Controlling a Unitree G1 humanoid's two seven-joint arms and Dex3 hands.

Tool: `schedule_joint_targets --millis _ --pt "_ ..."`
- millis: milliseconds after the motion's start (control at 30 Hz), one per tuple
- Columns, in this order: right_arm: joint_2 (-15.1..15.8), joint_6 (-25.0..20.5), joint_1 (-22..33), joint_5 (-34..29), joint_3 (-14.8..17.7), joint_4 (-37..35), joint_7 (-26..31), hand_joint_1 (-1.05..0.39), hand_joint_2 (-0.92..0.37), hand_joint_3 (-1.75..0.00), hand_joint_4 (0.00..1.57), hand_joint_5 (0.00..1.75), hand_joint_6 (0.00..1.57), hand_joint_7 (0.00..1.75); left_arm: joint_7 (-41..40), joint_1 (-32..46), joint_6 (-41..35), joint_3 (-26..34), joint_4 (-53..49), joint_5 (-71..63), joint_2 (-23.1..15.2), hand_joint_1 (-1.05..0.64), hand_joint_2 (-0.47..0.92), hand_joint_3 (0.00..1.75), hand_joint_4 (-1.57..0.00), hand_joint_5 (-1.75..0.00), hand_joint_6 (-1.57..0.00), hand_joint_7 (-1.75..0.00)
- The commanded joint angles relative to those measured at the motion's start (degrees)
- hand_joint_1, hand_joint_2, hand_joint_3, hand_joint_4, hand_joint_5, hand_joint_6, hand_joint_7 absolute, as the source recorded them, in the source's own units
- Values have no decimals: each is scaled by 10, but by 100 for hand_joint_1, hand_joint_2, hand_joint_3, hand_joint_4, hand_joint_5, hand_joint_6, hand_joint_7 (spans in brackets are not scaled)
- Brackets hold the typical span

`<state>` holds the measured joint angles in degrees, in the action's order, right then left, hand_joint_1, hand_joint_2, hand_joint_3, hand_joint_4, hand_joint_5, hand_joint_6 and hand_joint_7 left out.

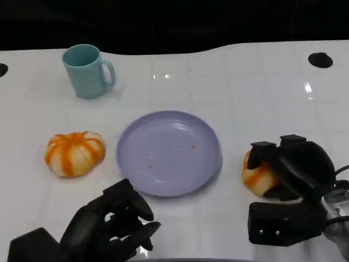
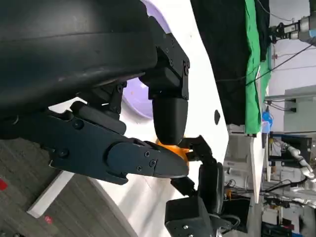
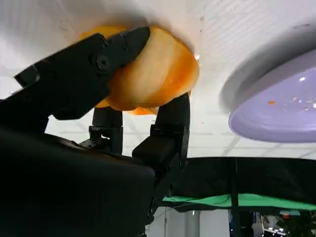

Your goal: Grasp the bread from the table and place it into the plate.

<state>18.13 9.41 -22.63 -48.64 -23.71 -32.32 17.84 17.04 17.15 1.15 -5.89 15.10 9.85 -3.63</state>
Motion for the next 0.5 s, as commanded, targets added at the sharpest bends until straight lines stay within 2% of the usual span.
schedule_joint_targets --millis 33,167,267,400,500 --pt "-2 24 -4 13 2 -13 49 -16 -46 -98 94 175 75 161 0 5 -3 7 4 9 -6 -59 92 19 -61 -175 -51 -161" --pt "-2 24 -3 17 7 -2 64 -16 -38 -112 93 175 84 142 -2 3 -4 7 3 6 -8 -60 92 19 -61 -175 -52 -160" --pt "1 38 -4 29 13 10 70 -13 -36 -115 92 175 76 160 -2 2 -4 6 2 5 -8 -58 92 19 -61 -175 -51 -161" --pt "1 59 -8 43 20 22 76 -15 -43 -108 94 175 78 152 -3 1 -3 5 1 0 -10 -59 92 21 -61 -175 -50 -162" --pt "-6 61 -12 54 24 44 64 -14 -44 -105 94 175 78 154 -3 2 -5 4 3 -1 -9 -58 92 21 -61 -175 -49 -163"
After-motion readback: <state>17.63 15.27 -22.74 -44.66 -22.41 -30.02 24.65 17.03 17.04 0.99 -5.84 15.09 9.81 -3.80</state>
